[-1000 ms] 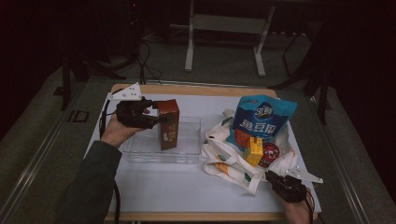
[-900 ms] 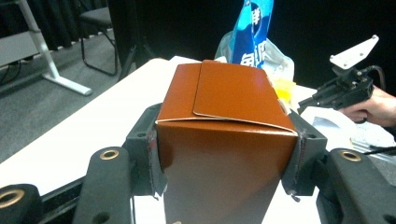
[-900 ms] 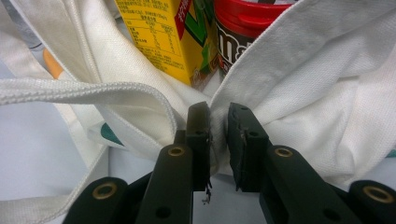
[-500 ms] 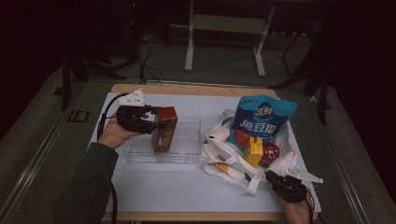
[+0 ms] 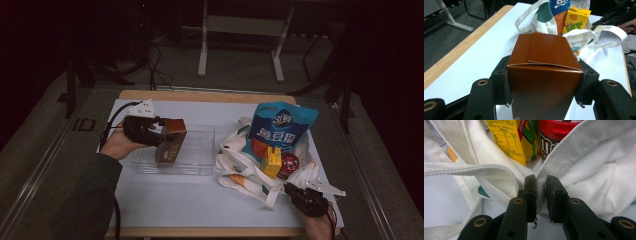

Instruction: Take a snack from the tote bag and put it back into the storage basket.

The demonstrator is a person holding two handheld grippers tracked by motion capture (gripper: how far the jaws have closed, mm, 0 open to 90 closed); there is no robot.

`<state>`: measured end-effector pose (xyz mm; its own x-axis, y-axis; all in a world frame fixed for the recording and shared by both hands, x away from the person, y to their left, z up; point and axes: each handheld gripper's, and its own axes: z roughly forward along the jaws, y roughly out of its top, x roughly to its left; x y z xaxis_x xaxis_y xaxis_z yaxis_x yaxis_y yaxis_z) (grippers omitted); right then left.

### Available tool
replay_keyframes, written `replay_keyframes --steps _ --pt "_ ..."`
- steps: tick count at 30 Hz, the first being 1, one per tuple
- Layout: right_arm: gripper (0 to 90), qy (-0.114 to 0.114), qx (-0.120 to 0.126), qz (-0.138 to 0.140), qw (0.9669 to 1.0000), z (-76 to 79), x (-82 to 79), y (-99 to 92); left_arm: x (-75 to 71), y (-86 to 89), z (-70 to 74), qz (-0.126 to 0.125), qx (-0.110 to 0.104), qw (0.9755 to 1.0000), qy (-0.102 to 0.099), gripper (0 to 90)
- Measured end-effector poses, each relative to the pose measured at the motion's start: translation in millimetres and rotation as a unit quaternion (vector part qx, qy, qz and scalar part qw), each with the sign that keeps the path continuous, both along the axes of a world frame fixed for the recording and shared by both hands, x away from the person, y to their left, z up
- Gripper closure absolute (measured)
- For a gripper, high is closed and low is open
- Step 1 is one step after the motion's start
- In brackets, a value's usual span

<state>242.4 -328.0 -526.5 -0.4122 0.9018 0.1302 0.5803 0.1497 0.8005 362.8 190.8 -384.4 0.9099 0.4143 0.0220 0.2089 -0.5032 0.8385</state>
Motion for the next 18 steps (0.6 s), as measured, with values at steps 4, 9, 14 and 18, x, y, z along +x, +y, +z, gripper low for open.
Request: replay_keyframes --steps 4,9,14,18 --pt "78.7 0.0 0.0 -0.001 1.0 0.0 -0.1 0.2 -0.9 -1.4 -2.3 -0.01 0.014 0.9998 0.003 42.7" --pt "78.7 0.0 0.0 -0.001 1.0 -0.1 -0.1 0.1 1.1 -11.1 -6.8 -0.03 0.035 0.9989 0.008 42.4" --pt "78.6 0.0 0.0 0.0 1.0 -0.1 -0.1 0.1 4.5 -23.7 -8.4 -0.037 0.039 0.9985 0.009 41.9" --pt "78.6 0.0 0.0 0.0 1.0 0.0 -0.1 0.1 8.0 -34.5 -11.2 -0.044 0.038 0.9983 0.013 41.3"
